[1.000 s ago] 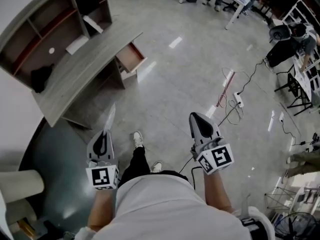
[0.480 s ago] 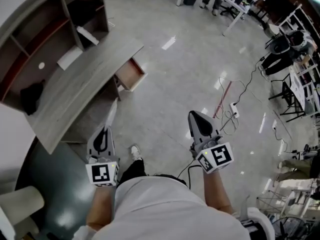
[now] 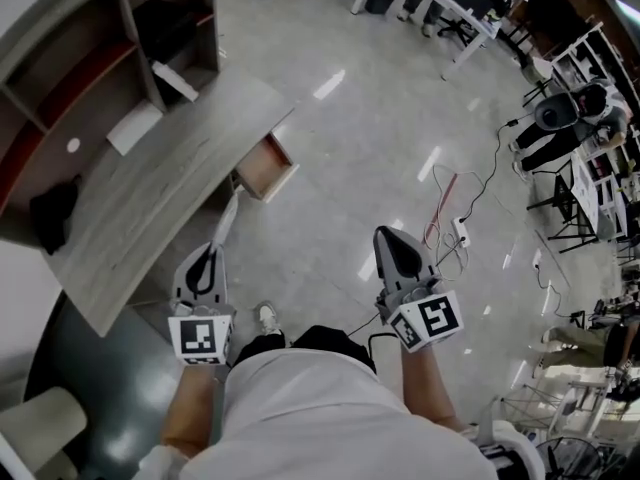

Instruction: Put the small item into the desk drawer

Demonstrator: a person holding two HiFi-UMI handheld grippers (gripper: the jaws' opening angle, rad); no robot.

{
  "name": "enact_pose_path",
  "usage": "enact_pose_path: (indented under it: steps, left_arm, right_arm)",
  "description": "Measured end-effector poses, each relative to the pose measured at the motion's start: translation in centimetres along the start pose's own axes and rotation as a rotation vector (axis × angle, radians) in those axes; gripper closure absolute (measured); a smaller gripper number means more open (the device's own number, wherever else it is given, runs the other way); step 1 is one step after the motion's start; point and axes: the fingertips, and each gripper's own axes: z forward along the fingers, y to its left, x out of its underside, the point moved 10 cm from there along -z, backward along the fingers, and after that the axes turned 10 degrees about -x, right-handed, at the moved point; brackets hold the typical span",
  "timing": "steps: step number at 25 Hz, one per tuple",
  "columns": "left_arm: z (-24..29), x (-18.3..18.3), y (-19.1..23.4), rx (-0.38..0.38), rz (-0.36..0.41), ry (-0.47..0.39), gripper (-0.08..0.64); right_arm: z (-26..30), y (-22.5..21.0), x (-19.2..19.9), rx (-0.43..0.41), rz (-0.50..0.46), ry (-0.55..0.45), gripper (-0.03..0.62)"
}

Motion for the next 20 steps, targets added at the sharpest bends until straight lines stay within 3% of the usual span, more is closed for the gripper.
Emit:
enact_pose_path:
  steps: [10, 20]
  left_arm:
    - [2.5, -1.0, -0.8, 0.002, 0.018, -0.001, 0.538]
    - [7.7, -3.6, -4.6, -0.082, 0.037, -0.014, 0.538]
  right_arm:
    - [3.0, -2.9, -0.5, -0.024, 0.007, -0.054, 0.569]
    - [6.6, -11.6, -1.8, -0.114, 0.016, -0.098, 0.569]
